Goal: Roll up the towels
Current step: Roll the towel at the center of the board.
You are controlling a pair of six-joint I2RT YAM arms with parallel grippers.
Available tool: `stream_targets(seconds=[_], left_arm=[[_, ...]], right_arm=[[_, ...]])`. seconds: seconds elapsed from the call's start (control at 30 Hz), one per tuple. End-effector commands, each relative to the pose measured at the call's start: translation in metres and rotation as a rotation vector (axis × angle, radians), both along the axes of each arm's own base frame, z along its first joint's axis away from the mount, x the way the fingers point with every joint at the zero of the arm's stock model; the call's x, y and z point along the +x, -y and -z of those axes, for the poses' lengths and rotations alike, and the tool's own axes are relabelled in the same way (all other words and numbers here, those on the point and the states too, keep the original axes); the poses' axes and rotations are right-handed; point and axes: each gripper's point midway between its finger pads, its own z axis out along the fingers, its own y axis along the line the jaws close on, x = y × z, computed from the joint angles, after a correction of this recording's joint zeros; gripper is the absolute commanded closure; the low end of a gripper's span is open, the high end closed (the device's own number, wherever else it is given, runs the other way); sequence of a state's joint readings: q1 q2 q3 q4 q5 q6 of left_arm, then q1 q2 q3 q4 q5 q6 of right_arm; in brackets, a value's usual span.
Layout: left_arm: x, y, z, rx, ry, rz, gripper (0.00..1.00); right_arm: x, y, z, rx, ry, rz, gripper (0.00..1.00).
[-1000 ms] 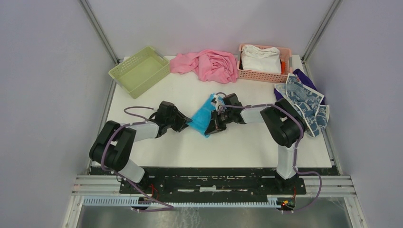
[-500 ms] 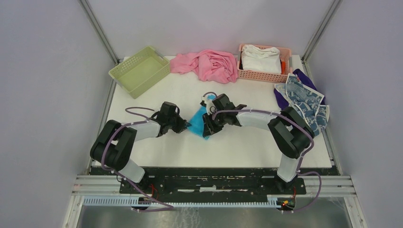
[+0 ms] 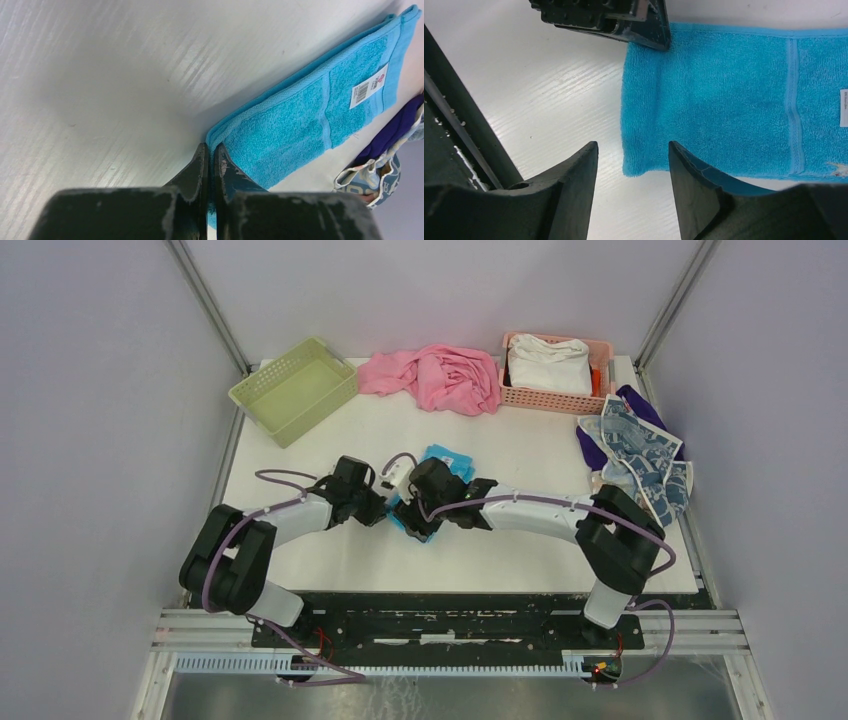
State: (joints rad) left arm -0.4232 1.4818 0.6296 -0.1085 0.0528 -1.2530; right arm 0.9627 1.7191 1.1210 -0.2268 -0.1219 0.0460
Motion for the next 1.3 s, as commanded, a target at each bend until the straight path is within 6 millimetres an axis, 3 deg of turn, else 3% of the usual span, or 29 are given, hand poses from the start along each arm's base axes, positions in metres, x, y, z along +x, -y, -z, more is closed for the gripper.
stream_targets(seconds=[0.0,0.17,0.5,0.6,0.87,1.07,1.27], left_arm=[[0.009,0.003,-0.019,-0.035,0.017,-0.055,0.97],[0.009,0.002,-0.021,-0.038,0.019,-0.068,0.97],[0.009,-0.003,-0.022,-0.031,0.017,-0.094,0.97],[0.009,-0.004,-0.022,-0.025,0.016,-0.097,0.97],[0.004,-0.016,-0.017,0.002,0.012,-0.118,0.96],[0.001,-0.029,-0.017,0.035,0.052,-0.115,0.79],[-0.003,-0.042,-0.028,0.050,0.134,-0.117,0.41]], right_arm=[[0.008,-0.012,0.004,-0.069,0.132,-0.021,0.40],[0.000,-0.009,0.032,-0.152,0.163,-0.041,0.45],[-0.001,0.013,0.062,-0.281,0.217,0.000,0.60],[-0.001,0.016,0.065,-0.297,0.233,0.008,0.63],[-0.021,0.002,0.051,-0.215,0.155,-0.089,0.88],[-0.036,-0.015,0.031,0.010,-0.110,-0.145,1.00],[-0.033,-0.026,0.009,0.277,-0.424,-0.159,0.99]])
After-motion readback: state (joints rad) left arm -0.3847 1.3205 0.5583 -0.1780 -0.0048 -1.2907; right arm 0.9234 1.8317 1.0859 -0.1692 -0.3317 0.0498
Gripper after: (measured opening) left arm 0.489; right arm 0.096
